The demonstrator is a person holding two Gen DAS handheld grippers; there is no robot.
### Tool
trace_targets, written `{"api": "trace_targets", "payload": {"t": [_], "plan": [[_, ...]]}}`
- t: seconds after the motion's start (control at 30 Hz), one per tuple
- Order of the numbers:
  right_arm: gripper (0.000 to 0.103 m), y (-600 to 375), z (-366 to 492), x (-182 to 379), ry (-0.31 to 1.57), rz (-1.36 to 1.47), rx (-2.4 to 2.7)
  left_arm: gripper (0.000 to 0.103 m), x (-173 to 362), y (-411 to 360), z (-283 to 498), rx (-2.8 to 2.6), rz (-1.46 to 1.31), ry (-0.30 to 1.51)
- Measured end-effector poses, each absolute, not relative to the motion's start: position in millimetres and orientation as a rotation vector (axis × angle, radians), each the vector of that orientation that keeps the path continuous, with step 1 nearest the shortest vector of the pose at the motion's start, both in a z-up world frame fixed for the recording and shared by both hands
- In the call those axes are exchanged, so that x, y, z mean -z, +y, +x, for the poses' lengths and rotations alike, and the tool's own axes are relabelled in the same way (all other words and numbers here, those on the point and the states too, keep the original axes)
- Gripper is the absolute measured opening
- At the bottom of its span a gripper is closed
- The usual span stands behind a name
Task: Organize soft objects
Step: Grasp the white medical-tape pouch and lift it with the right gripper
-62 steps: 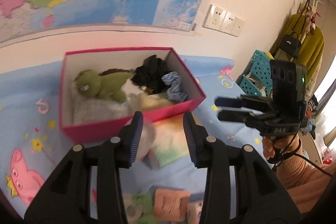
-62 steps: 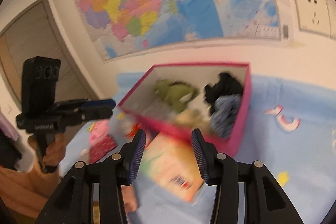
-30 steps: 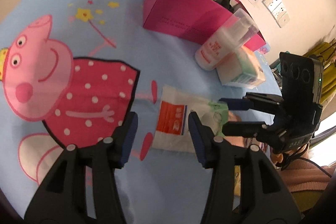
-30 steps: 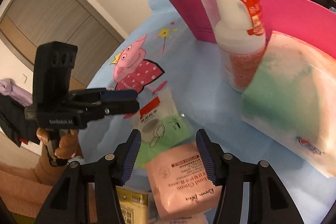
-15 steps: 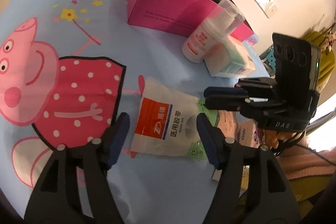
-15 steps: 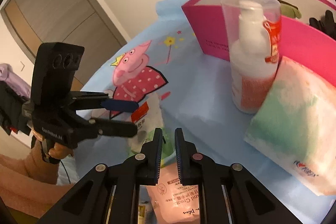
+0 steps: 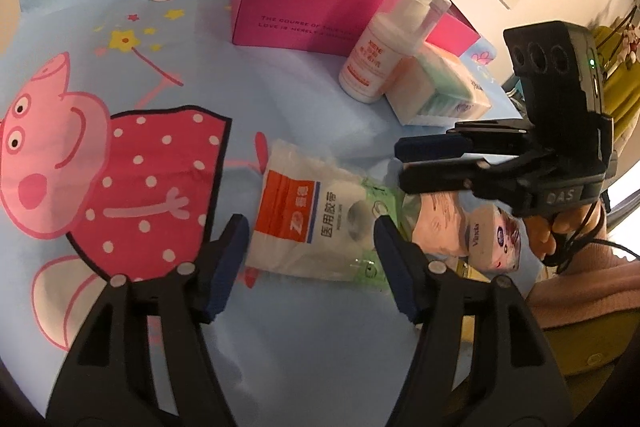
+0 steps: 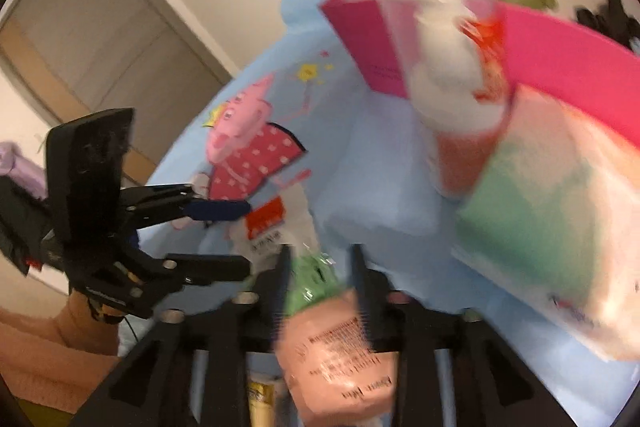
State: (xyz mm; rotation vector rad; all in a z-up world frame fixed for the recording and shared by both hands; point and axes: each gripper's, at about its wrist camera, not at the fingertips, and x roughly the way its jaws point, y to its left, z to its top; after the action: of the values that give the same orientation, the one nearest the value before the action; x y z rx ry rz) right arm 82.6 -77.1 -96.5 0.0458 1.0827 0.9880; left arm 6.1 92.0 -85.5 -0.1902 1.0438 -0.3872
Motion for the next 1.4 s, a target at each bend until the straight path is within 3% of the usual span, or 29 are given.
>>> {"api": "trace_targets", "payload": {"t": [0.27, 0.5, 0.63, 1.03, 1.13, 1.4], "plan": [[0.049, -68, 66, 103, 1.120, -0.047, -1.055, 0.054, 86, 90, 1, 0.359, -0.149, 1.038], [0.048, -64, 69, 102, 1.130, 0.001, -1.064, 0.053, 87, 93, -3, 0.363, -0.189, 1.020], [0.031, -58, 73, 107, 1.140, 0.107, -1.092, 0.053, 87, 93, -3, 0.361, -0.202, 1.016], [0.020, -61, 75, 82, 0.983, 0.041, -1.025, 0.053, 91, 109, 3, 0.407, -0.360, 0.999], [0.007, -62, 74, 82, 0.963, 0.000, -1.012, 0.054, 90, 107, 10, 0.402, -0.342, 1.003], [0.007, -65, 78, 87, 0.984, 0.045, -1.018, 0.057, 91, 102, 23, 0.454, -0.351, 1.003]]}}
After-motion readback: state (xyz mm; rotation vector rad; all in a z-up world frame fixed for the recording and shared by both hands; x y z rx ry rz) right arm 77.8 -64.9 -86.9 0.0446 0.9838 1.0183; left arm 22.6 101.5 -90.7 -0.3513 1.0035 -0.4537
